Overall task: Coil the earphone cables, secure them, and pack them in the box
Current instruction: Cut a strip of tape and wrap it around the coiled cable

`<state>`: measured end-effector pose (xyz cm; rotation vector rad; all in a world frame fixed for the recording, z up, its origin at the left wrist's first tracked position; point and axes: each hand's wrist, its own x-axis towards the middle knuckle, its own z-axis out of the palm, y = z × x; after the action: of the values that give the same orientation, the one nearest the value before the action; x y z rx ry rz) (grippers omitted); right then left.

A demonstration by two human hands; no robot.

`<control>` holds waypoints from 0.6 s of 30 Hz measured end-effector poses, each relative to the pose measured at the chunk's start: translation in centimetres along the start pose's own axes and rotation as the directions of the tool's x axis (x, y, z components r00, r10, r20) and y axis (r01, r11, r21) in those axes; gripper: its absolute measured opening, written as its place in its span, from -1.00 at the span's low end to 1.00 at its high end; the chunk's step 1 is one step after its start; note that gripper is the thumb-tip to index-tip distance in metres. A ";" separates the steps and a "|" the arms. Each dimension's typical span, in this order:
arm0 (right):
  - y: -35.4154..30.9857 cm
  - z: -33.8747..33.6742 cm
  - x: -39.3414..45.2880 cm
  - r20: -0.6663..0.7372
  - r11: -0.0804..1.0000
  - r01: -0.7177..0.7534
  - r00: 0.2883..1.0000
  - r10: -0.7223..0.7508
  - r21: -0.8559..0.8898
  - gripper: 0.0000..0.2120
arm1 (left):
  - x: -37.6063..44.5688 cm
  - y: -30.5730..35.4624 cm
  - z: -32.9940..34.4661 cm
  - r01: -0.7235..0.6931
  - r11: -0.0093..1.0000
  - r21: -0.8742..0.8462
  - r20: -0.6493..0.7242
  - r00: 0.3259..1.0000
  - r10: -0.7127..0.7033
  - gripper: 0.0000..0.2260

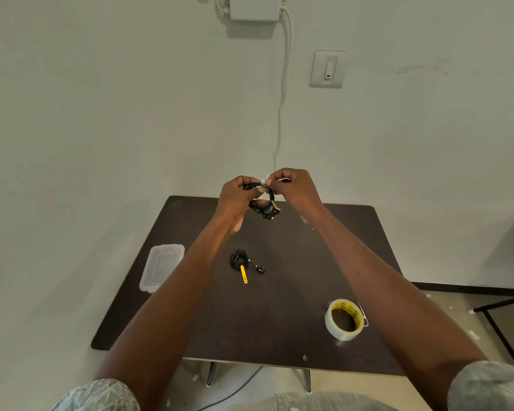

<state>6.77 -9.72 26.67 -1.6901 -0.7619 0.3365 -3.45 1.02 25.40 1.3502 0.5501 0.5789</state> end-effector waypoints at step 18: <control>-0.9 -0.1 -0.2 0.043 0.979 -0.106 0.994 0.100 0.175 -0.81 | -0.7 0.5 -0.3 0.015 0.976 -0.216 -0.003 1.000 -0.016 -0.83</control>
<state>6.40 -9.80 27.48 -1.5615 -0.6508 0.4919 -4.19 0.81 25.87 1.1379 0.4856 0.6112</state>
